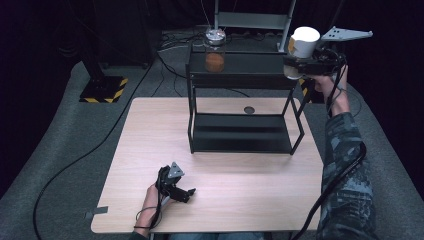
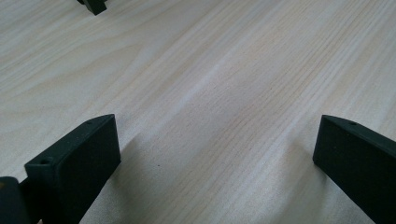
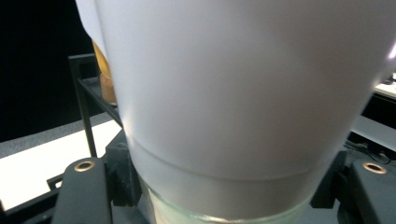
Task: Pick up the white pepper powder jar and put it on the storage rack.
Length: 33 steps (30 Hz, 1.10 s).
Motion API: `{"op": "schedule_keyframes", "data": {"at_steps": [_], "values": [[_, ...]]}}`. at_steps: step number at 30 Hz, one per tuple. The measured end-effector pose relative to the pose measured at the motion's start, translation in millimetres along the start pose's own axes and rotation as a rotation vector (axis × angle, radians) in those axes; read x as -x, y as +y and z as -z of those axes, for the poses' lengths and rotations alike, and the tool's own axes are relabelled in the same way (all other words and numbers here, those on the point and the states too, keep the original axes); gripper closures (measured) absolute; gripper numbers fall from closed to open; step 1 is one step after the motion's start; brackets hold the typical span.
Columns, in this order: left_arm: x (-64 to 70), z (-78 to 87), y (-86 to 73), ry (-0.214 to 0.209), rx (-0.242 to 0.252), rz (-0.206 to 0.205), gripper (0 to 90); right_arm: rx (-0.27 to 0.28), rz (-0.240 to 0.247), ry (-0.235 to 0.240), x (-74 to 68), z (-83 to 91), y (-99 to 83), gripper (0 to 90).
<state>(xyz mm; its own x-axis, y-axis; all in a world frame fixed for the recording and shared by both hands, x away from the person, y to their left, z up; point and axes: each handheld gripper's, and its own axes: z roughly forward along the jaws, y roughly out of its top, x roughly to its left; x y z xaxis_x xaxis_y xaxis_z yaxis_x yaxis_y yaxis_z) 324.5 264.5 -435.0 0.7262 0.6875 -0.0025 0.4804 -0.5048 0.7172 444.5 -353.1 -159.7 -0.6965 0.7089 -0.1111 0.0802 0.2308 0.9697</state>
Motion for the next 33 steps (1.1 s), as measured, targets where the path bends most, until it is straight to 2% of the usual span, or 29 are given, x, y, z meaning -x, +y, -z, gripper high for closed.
{"op": "schedule_keyframes", "data": {"at_steps": [19,33], "values": [[0.0,0.0,0.0,0.0,0.0,0.0,0.1,-0.034,-0.012,-0.001,8.0,-28.8,8.0,30.1],[0.0,0.0,0.0,0.0,0.0,0.0,0.1,-0.045,-0.052,-0.014,15.7,-42.4,7.8,30.1]]}}
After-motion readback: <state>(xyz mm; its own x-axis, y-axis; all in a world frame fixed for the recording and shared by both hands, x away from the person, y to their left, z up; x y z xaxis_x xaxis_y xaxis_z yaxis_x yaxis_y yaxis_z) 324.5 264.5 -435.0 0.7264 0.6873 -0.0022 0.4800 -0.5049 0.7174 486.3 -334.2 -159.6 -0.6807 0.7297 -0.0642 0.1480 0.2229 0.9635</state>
